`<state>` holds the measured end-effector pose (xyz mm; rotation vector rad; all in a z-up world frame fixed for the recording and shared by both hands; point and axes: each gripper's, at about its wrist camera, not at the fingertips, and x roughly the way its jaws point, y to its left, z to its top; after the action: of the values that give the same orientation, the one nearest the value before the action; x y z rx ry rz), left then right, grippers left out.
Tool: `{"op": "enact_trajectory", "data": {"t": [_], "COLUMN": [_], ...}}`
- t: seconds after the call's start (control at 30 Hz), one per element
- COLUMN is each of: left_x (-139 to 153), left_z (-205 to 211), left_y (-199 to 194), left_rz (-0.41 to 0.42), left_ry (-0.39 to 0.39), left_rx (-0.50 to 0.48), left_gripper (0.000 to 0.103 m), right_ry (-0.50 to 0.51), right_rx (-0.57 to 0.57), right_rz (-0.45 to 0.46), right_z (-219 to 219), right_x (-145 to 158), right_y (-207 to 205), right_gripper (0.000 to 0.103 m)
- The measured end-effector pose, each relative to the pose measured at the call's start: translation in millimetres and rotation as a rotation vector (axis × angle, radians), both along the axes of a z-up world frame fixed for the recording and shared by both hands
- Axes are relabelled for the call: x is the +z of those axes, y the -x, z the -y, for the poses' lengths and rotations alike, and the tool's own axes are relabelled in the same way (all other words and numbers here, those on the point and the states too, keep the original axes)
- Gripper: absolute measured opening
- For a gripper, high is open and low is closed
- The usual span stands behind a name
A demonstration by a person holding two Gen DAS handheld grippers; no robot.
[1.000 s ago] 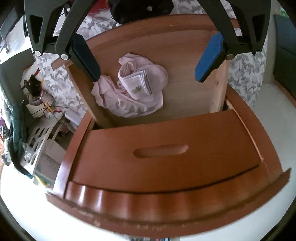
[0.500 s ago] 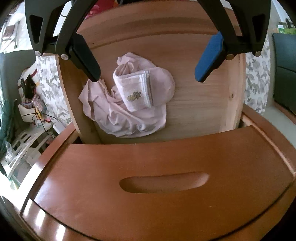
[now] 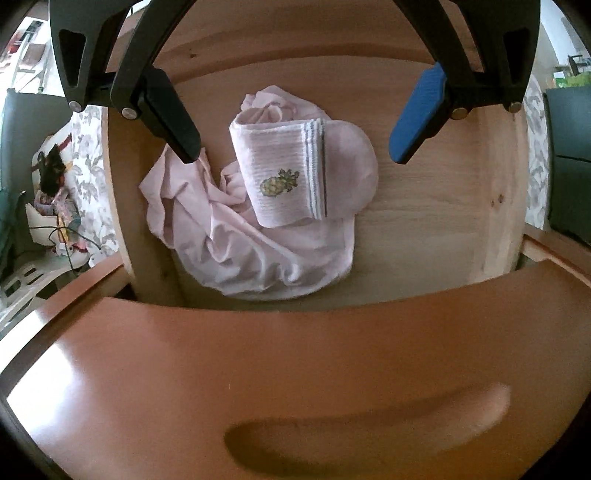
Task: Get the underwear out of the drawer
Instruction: 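Reach the left tool into the drawer toward the pink pineapple sock, then close the left tool on the pink pineapple-embroidered sock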
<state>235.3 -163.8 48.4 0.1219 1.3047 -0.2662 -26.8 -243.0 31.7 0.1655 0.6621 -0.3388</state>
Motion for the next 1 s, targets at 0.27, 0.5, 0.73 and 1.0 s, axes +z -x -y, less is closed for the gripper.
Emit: {"op": "enact_trajectory", "data": {"t": [0.27,0.5,0.73,1.0], "left_x": [-25.8,-43.6,-53.4,-62.5], "left_z": [22.1,27.1,25.5,17.0], "left_y": [-7.7,-15.2,-15.5,1.0], "left_rz": [-0.041,-0.071,-0.084,-0.105], "left_ry": [-0.090,-0.126,-0.117,-0.040], "left_rx": [-0.040,-0.026,-0.037,-0.032], "left_gripper": [0.101,0.101,0.093,0.061], "right_ry": [-0.031,-0.041,-0.040,-0.053], "right_rx": [0.004,0.008,0.009,0.003], "right_rz": [-0.013,-0.019,-0.023,-0.026], "right_z": [4.2,5.5,5.0,7.1], "right_x": [-3.4,-5.0,-4.7,-6.5], "right_y": [-2.0,-2.7,-2.8,-2.6], "right_gripper": [0.103,0.103,0.103,0.103]}}
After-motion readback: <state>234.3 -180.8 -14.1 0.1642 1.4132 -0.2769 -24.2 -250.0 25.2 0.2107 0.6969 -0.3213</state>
